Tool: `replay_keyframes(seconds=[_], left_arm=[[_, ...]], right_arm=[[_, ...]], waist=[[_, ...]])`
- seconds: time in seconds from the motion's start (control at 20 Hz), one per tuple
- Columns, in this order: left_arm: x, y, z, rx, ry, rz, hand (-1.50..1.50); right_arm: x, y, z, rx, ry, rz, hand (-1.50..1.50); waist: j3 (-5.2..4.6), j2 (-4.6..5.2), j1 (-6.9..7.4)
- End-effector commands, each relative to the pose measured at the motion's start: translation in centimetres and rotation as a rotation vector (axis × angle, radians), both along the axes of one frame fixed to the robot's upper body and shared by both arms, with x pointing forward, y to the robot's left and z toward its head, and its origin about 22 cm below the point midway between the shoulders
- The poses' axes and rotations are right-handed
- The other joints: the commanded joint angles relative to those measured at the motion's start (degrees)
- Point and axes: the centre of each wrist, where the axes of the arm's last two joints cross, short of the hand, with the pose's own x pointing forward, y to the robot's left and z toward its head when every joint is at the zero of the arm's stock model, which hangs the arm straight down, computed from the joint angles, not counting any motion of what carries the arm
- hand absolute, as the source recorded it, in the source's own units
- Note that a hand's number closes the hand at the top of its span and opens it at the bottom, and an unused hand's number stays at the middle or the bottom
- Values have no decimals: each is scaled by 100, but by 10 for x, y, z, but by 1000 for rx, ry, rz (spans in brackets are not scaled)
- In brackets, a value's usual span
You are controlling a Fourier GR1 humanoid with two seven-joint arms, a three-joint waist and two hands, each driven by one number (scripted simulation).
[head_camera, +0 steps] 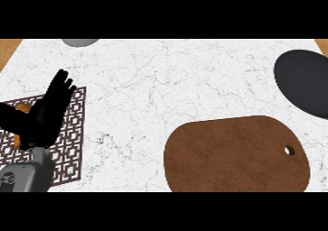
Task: Pick the can from the cutting board and place it in the pan
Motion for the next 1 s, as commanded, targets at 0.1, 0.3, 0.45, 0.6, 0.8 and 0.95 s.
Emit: replay_keyframes(seconds=[0.1, 0.3, 0.45, 0.6, 0.8, 0.95], left_arm=[[11, -12, 6, -15, -14, -31, 0], [0, -16, 4, -11, -5, -35, 0], [17, -1, 22, -6, 2, -45, 0], [4, -10, 2, -4, -16, -41, 0], [1, -11, -6, -13, -13, -50, 0], [7, -13, 6, 9, -20, -50, 0]], right_arm=[[20, -30, -42, 40, 10, 51, 150], [25, -39, -59, 43, 53, 84, 150], [33, -19, -93, 17, 55, 82, 150], [25, -38, -91, -39, 156, 22, 150], [21, -42, -100, 166, 257, -102, -150], [14, -49, -108, 202, 300, -53, -150]], waist=[[10, 56, 103], [17, 71, 219], [15, 73, 177], [15, 94, 224], [20, 128, 288], [27, 120, 255]])
